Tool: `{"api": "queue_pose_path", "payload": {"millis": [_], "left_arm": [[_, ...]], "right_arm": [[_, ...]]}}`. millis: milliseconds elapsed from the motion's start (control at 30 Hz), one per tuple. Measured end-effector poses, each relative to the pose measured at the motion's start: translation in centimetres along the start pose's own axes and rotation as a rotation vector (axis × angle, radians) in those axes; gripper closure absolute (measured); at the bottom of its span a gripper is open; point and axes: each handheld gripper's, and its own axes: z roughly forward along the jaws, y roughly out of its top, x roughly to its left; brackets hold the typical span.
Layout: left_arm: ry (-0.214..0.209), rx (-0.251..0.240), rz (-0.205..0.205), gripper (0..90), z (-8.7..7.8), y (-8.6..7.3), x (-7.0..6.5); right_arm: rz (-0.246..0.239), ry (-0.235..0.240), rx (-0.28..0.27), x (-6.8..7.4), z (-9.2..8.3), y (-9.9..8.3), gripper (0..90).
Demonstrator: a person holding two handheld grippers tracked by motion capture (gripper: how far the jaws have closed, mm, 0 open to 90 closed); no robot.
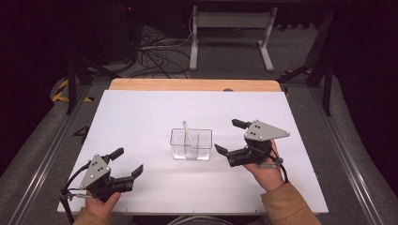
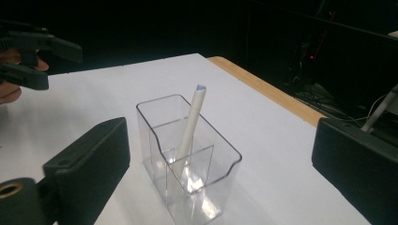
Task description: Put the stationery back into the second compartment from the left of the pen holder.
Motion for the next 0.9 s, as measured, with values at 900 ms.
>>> {"api": "queue_pose_path", "payload": {"millis": [900], "left_arm": [[0.003, -0.005, 0.013, 12.3, -0.1, 0.0, -0.1]], "right_arm": [[0.147, -0.054, 0.077, -1.0, -3.9, -10.8, 0.2]]}}
